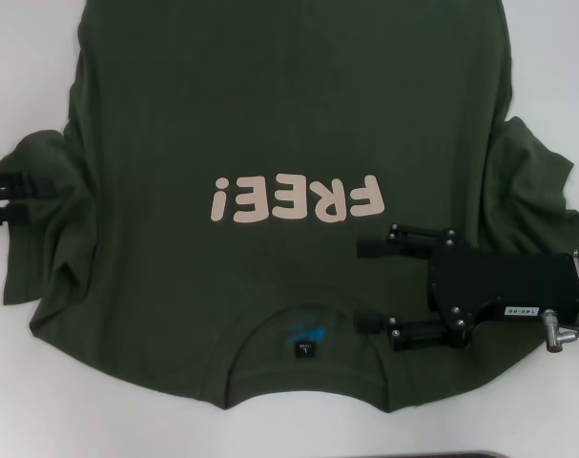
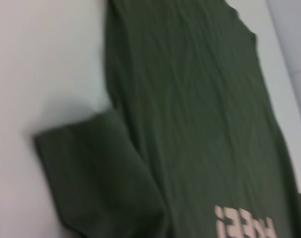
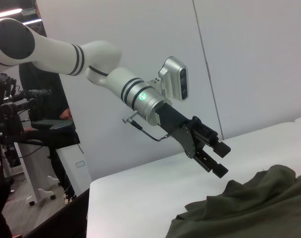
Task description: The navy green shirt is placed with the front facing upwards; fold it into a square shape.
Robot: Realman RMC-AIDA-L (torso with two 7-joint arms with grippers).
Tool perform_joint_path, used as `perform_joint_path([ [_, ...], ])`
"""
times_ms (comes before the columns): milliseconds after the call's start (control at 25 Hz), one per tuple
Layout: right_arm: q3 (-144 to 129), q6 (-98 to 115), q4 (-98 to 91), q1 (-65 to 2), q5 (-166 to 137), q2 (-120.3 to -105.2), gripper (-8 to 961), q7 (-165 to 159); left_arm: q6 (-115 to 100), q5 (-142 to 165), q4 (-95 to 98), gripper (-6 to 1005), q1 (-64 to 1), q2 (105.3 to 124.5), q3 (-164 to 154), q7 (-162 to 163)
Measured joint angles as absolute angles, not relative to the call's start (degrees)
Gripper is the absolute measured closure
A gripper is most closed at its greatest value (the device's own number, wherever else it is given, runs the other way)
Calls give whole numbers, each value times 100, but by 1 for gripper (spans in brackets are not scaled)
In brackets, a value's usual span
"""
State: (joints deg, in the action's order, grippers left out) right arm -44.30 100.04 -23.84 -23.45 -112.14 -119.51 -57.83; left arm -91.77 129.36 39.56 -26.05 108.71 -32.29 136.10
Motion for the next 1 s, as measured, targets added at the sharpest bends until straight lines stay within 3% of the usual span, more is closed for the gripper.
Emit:
perform_joint_path([
  [400,-4430,10010,-2415,-2347,-11214,-11952,57,-5783,-8868,13483,3969,217,-2708,10749,-3222,14046],
  [1000,-4429,9978,-2410,-2348,-11202,-11951,57,-5783,-8251,13612,3539,218,-2844,10783,-2917,14527],
])
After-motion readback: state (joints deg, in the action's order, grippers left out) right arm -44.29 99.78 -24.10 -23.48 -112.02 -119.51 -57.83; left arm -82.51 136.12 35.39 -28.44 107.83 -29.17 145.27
